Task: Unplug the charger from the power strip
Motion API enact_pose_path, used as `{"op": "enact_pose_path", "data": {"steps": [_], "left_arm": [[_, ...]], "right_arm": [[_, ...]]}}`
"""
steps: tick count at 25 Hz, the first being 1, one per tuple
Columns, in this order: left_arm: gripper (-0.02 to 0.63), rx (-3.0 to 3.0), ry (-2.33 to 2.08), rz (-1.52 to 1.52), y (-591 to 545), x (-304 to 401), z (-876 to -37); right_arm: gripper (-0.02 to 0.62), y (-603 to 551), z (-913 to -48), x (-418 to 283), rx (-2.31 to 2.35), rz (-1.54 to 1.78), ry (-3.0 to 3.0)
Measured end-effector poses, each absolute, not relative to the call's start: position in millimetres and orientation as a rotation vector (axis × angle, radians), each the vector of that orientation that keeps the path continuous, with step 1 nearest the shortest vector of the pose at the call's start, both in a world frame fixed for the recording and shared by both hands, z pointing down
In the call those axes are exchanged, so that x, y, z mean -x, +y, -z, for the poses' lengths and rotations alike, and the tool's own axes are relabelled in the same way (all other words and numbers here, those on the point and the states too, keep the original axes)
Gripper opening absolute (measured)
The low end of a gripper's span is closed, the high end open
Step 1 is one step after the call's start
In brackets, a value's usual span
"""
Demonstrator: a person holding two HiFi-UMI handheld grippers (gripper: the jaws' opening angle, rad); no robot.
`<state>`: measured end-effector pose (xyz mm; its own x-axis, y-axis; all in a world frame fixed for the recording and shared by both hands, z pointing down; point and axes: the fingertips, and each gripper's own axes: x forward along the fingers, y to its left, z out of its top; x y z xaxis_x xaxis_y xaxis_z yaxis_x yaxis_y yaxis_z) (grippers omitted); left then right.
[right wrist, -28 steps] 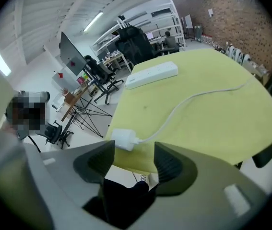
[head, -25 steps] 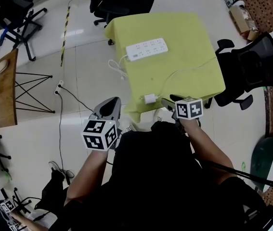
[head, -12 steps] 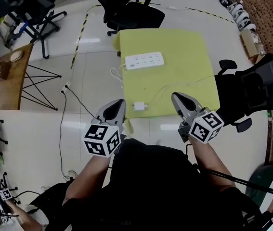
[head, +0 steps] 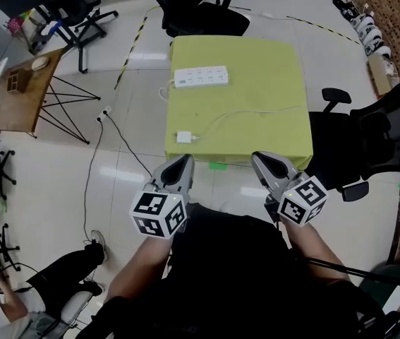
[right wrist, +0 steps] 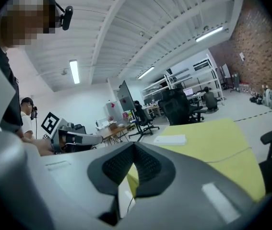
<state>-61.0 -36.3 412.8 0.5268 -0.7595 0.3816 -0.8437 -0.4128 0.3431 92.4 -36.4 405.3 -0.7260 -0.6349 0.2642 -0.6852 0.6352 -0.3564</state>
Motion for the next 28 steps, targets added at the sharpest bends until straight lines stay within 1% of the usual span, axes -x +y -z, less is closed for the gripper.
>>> {"op": "enact_pose_path", "data": {"steps": [6,12,28], "left_arm": [[0.008,-2.204,-1.355,-0.295,-2.1,59.4,-424.6],[0.008,-2.215,-1.35,-0.359,-3.6,62.7,-419.6],[0.008,-2.3,-1.271,-0.387,-26.4,110.0,-409.3]], "right_arm": [[0.002,-25.4,-412.7,-101.4,-1.067,-0.735,-2.751],[0.002,-25.9,-406.0,-93.6,-1.066,-0.767,-2.784],[0.002,-26.4,-403.0,-45.4,-1.15,-0.771,-2.731]]}}
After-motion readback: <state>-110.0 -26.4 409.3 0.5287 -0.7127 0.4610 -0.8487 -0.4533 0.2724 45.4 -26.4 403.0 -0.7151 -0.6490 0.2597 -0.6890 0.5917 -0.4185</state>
